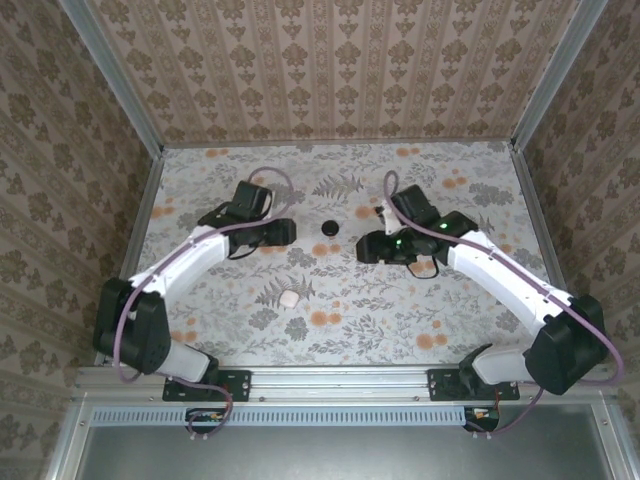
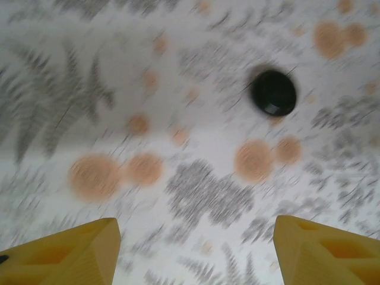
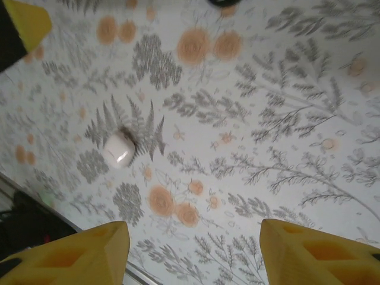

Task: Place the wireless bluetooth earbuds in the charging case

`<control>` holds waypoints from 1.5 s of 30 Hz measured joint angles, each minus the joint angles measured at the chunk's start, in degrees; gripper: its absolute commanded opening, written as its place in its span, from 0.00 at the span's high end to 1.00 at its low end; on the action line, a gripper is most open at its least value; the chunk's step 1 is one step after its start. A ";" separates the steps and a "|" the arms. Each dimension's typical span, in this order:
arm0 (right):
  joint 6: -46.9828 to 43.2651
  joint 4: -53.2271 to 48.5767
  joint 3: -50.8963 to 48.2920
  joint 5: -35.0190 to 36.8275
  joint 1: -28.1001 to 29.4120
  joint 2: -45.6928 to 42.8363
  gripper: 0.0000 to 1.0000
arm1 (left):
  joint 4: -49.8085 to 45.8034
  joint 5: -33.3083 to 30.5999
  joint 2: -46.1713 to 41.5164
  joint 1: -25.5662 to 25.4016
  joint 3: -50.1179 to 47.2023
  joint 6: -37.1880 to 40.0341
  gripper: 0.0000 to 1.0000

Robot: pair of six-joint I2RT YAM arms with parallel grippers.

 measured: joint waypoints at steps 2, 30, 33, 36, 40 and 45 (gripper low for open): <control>-1.70 -1.22 3.32 2.49 4.59 4.63 0.37 | -1.92 -0.48 -2.62 2.97 -3.85 -1.95 0.32; -15.63 -12.87 44.96 8.61 24.30 54.10 0.31 | -2.56 4.35 -12.98 30.05 -18.53 -5.70 0.31; -15.76 -13.25 44.96 9.62 24.30 54.12 0.31 | -0.20 5.07 -11.43 31.91 -18.03 -5.55 0.34; -16.11 -13.05 44.37 10.23 24.30 54.03 0.35 | 1.68 6.23 -5.66 32.22 -15.37 -5.60 0.39; -15.98 -10.25 39.85 11.08 24.20 51.45 0.39 | 3.56 7.54 5.97 31.71 -6.80 -5.79 0.45; -13.66 -6.36 31.56 11.26 23.28 46.53 0.41 | 2.99 6.21 16.15 27.28 4.98 -5.31 0.49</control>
